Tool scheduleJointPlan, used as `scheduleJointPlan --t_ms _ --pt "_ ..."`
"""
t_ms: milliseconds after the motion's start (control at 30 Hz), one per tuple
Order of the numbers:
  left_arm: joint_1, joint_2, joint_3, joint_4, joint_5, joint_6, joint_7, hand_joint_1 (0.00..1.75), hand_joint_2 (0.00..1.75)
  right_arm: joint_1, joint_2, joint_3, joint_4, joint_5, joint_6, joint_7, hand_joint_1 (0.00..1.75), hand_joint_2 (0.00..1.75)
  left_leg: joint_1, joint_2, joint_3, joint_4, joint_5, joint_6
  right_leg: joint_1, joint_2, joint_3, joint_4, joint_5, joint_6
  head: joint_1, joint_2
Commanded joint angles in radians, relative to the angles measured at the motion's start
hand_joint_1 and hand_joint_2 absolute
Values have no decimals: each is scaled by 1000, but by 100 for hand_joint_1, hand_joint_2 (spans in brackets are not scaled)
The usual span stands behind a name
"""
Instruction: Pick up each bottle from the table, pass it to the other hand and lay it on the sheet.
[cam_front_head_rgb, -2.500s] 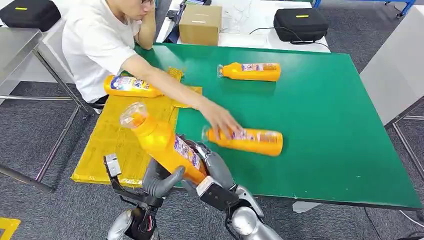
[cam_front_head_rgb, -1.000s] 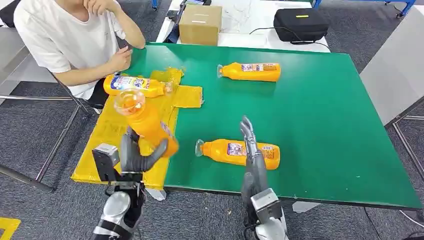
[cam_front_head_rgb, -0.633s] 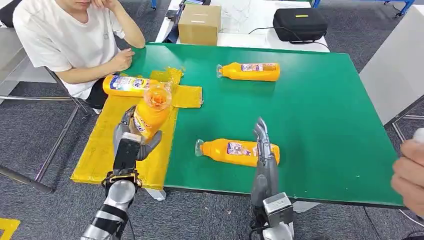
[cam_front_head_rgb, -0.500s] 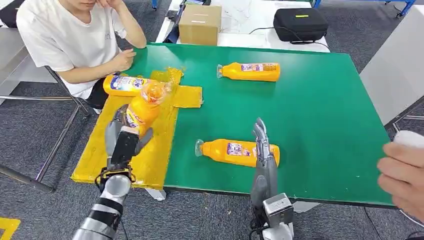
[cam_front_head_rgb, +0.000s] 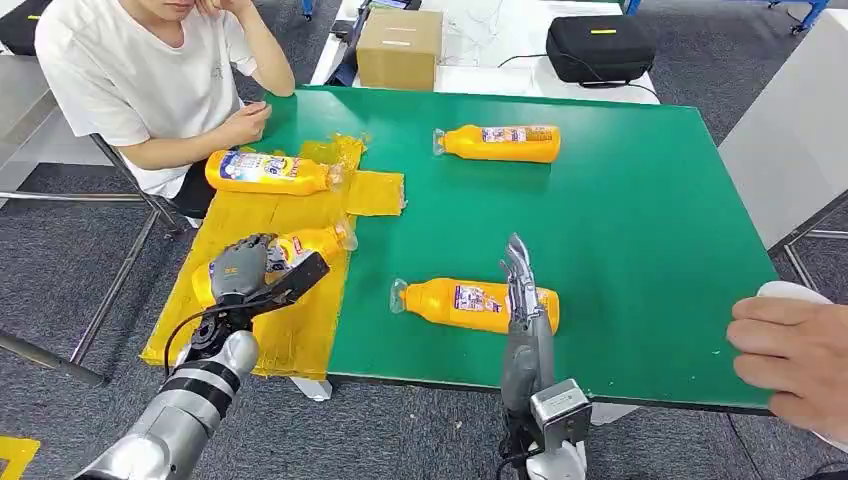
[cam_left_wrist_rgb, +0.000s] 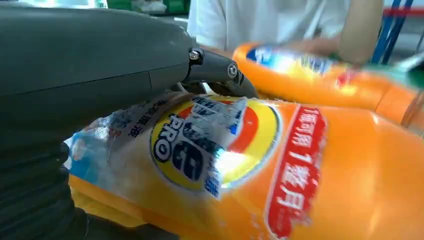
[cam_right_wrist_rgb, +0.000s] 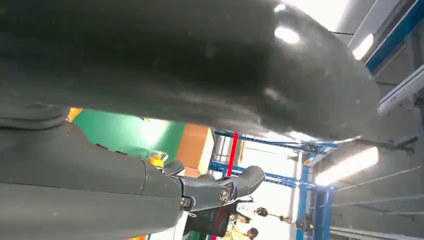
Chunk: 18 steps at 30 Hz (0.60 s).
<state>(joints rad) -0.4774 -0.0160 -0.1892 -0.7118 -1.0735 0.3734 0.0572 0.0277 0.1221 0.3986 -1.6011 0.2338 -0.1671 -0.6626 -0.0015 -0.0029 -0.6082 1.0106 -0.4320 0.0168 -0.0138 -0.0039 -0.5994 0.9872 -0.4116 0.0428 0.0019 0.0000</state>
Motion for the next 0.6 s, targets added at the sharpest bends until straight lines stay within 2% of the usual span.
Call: scheduleJointPlan --t_ms 33,433,600 --pt "-93 31 -39 188 -28 -81 18 0 175 -20 16 -43 70 0 10 6 0 0 1 0 4 -1 -1 -1 1 0 4 -1 -1 -1 0 0" --pt "-87 20 -17 155 28 -230 -70 0 175 -29 19 -44 89 -5 13 1 0 0 1 1 4 -1 -1 -1 0 1 4 -1 0 -1 0 0" --pt "-45 -13 2 47 189 -290 -200 0 175 -33 12 -44 106 -6 14 0 0 0 1 0 6 -1 -1 -1 1 0 7 -2 -1 -2 0 0"
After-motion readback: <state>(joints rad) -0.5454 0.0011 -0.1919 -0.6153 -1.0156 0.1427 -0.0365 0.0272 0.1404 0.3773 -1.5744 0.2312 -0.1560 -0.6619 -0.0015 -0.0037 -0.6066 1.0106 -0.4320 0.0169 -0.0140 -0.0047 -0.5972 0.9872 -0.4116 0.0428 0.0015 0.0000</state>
